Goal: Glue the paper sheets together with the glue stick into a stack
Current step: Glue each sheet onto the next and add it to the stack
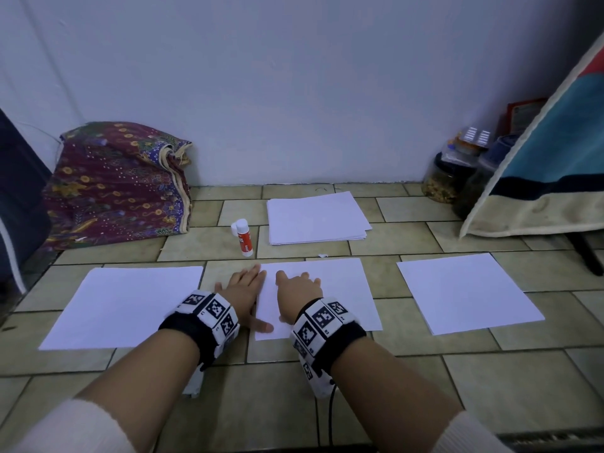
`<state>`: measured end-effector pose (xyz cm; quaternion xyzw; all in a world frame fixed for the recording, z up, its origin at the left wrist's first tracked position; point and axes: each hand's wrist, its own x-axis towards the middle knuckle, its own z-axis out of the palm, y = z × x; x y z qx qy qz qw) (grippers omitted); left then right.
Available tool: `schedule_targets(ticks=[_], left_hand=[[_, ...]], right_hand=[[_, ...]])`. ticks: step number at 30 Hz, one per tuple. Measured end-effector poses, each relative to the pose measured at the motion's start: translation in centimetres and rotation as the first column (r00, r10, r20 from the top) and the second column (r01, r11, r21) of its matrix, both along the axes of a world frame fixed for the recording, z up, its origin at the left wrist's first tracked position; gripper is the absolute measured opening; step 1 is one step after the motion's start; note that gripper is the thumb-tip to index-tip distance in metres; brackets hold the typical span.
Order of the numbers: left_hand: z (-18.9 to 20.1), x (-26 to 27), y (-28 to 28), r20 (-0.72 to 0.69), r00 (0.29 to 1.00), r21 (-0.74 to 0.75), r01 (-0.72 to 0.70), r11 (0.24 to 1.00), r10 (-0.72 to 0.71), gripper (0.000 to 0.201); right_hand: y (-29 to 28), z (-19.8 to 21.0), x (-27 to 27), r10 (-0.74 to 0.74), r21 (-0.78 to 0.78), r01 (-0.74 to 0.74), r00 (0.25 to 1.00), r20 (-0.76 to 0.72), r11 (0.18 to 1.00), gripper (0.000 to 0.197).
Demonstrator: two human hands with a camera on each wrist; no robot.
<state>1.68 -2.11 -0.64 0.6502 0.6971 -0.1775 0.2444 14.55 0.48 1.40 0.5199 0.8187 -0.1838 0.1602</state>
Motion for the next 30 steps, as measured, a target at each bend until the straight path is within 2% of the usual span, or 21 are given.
schedule_targets(ticks=[5,8,11,15,18,22,26,28,30], left_hand=[[0.4,0.6,0.3,-0.07,0.997,0.034,0.021,0.999,-0.018,0.118],[0.7,0.7,0.4,-0.099,0.995,0.038,0.018,0.999,-0.014,0.118],[0.8,0.7,0.2,-0.125,0.992,0.037,0.037,0.999,-0.032,0.117],[0.7,0.6,0.2,-0.124,0.992,0.029,0.037,0.999,-0.033,0.117],[0.5,0.4,0.3,-0.123,0.992,0.028,0.041,0.999,-0.037,0.118],[0.4,0.4,0.3,-0.14,0.989,0.036,0.056,0.998,-0.051,0.117],[0.6,0.3,0.3,-0.173,0.981,0.051,0.101,0.994,-0.091,0.118],[1.3,0.3,0.4,-0.196,0.975,0.074,0.123,0.99,-0.107,0.108],[2.3,0.8,0.9,-0.241,0.964,0.139,0.146,0.979,-0.11,0.081]], right_hand=[[0.4,0.4,-0.7,0.0,-0.054,0.004,0.997,0.077,0.999,0.076],[1.2,0.5,-0.7,0.147,-0.093,-0.148,0.989,-0.012,0.985,0.09],[2.4,0.5,0.8,0.15,-0.12,-0.152,0.988,-0.023,0.981,0.099],[3.9,0.5,4.4,0.022,-0.103,-0.032,0.995,-0.1,0.994,0.081],[5.1,0.6,7.3,-0.058,-0.081,0.052,0.995,-0.08,0.995,0.071],[6.0,0.4,9.9,-0.124,-0.014,0.123,0.992,-0.031,0.992,0.073],[5.7,0.1,9.7,-0.124,0.101,0.123,0.992,-0.003,0.987,0.076],[5.3,0.3,9.2,-0.117,0.192,0.1,0.99,0.08,0.976,0.074],[4.8,0.7,8.7,-0.113,0.244,0.071,0.98,0.161,0.967,0.068]])
